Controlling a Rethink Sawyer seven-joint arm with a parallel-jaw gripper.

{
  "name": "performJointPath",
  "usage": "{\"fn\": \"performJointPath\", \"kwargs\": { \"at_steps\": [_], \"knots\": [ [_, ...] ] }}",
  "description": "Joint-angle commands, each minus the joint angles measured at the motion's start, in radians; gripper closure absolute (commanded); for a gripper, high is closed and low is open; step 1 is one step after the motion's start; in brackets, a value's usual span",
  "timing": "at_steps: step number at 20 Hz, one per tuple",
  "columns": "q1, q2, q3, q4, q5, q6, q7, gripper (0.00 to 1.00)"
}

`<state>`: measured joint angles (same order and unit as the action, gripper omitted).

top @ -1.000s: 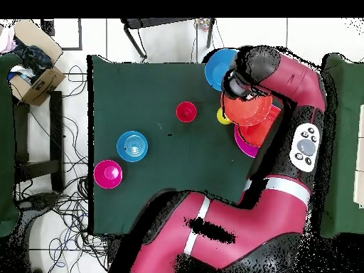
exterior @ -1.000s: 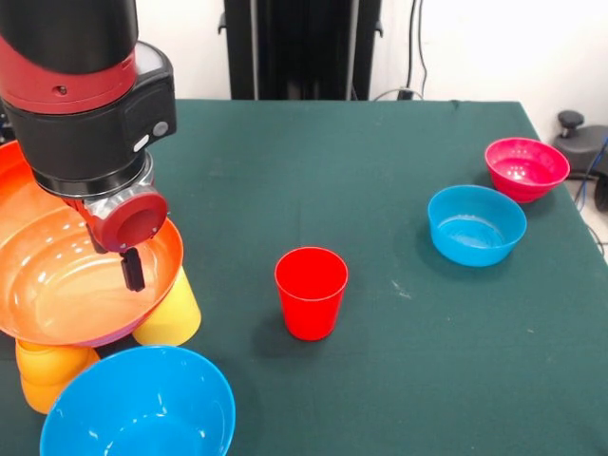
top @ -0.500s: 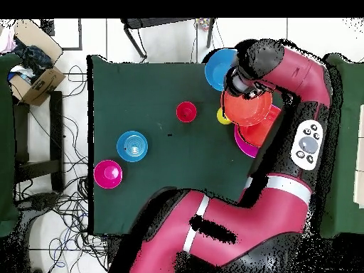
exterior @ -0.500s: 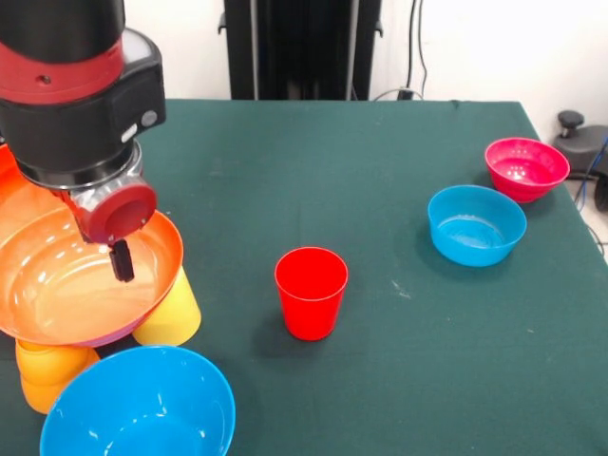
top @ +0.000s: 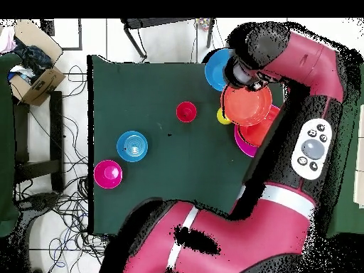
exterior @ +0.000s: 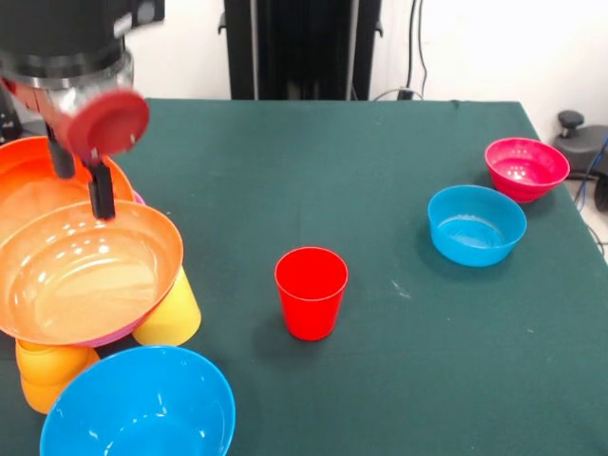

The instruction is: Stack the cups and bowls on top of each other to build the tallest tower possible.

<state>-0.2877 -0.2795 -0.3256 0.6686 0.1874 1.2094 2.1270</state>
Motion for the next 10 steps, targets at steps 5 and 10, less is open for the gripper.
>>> {"fn": "performJointPath", "kwargs": {
  "at_steps": [5,10],
  "knots": [
    [0.045,-0.030,0.073,0.075,-0.047,-0.116,0.012,0.00],
    [0.049,0.070,0.063,-0.074,-0.017,-0.062,0.113,0.00]
  ]
}}
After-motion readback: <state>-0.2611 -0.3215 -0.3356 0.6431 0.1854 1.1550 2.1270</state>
